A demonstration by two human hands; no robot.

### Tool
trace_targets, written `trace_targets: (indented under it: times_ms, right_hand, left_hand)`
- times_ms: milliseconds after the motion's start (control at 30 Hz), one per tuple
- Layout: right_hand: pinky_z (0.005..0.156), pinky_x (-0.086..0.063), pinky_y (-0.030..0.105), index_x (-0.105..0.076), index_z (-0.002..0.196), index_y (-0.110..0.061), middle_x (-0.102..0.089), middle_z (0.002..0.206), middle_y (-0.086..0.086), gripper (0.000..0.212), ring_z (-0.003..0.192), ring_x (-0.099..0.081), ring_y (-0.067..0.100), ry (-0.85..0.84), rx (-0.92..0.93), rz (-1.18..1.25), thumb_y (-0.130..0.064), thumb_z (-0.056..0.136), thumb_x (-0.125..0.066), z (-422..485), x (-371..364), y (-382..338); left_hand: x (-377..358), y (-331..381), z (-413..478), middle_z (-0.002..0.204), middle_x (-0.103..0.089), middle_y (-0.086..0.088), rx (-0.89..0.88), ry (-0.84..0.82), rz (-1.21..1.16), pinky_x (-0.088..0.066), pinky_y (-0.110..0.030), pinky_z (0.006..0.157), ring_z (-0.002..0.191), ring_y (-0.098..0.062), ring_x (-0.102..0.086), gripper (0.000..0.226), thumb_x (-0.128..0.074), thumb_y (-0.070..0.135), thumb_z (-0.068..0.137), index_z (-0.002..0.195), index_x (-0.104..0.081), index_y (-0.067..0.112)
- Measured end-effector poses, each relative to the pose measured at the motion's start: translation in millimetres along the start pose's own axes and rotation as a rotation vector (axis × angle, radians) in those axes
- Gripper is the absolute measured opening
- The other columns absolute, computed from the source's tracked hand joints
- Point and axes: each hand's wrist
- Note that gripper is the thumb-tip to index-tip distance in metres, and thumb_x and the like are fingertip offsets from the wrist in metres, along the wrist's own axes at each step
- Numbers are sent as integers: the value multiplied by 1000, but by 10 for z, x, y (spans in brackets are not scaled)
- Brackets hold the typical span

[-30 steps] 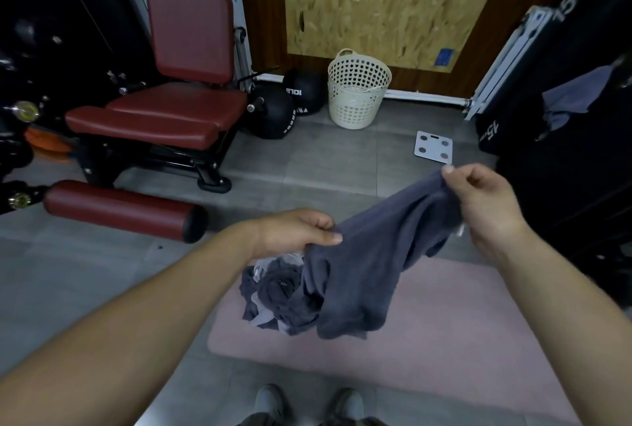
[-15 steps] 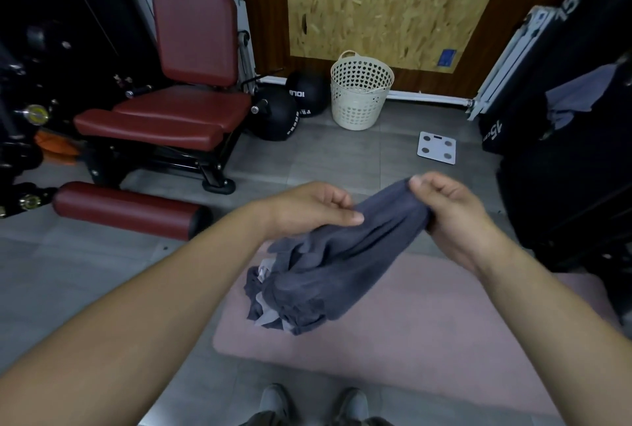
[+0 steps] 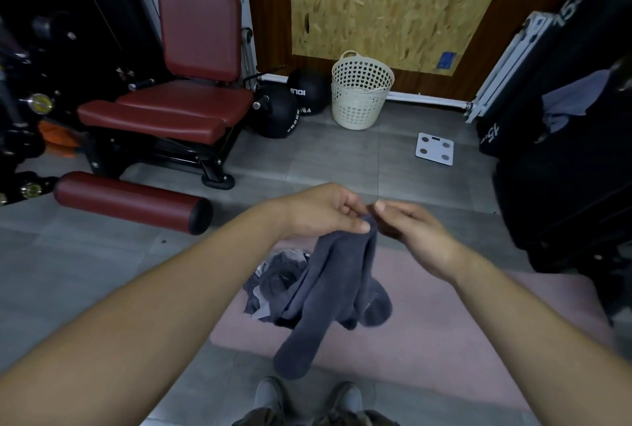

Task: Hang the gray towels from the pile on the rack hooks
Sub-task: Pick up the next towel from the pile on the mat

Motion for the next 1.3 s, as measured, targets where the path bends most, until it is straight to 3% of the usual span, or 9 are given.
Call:
trace_targets:
  times_ms: [167,233,300,400,533,633,900,1133,1300]
  right_hand:
    - [65,-40,30,-64,75,-9,-60,70,7,27,67,-50,17,-3,19,-23,-32,87,-73,-30,26,65]
    - [61,-35,32,-62,72,-11,-54,69,12,26,65,-44,20,108,91,47,-31,85,-75,-26,79,11]
    - [58,-36,30,-59,69,-14,-52,64,10,27,60,-44,19,301,156,133,-23,91,-72,-20,192,-83]
    - [55,-37,25,-58,73,-11,-51,62,2,23,58,-43,11,506,249,57,-16,94,-68,-39,303,-156]
    - [64,-43,11,-63,104,-8,-63,67,-15,18,67,-55,1,129,181,-8,-19,90,-68,-76,30,-149]
    - [57,-41,14,-67,86,-9,-61,62,-12,10,57,-51,1,-24,100,-33,-15,95,-64,-67,-58,-92]
    - [72,-46,31,-75,75,-15,-69,75,6,14,74,-59,20,156,136,75,-29,76,-73,-89,223,-214]
    - [68,-52,18,-77,73,-18,-72,75,3,15,70,-63,11,199,129,-13,-13,87,-73,-82,401,-178]
    - [68,-52,17,-77,75,-18,-72,75,4,14,71,-63,11,223,135,-31,-13,88,-73,-73,428,-127]
  left_hand:
    - [-20,-127,-68,102,-75,-14,59,38,-54,-53,-25,83,90,-15,-70,14,-73,10,90,104,-72,11]
    - [6,-143,-109,86,-73,-5,81,27,-19,-51,-25,73,78,-13,-67,2,-74,18,90,88,-72,18]
    - [95,-142,-171,77,-66,-2,117,50,32,-46,-28,69,72,-15,-61,21,-75,33,87,75,-67,18]
    - [183,-124,-238,82,-63,-9,114,74,-5,-45,-33,74,78,-22,-57,27,-74,39,83,79,-63,14]
    - [92,67,-169,83,-72,-3,7,13,-199,-53,-20,67,73,-12,-68,10,-64,12,95,87,-69,10]
    - [102,109,-157,87,-74,-3,4,-17,-165,-53,-19,70,77,-10,-70,6,-65,10,94,93,-71,9]
    - [313,-110,-345,92,-75,-4,183,-35,-70,-53,-22,75,84,-14,-71,16,-67,22,94,96,-75,8]
    - [465,-245,-448,110,-75,-11,212,74,-37,-54,-28,93,105,-23,-71,25,-75,8,87,112,-73,6]
    - [450,-278,-466,78,-75,7,248,187,7,-48,-11,62,71,0,-67,22,-82,5,78,98,-75,11]
Point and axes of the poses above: each hand's wrist, its own z-axis towards the middle knuckle, its own x-axis out of the back of the hand, y = z × x
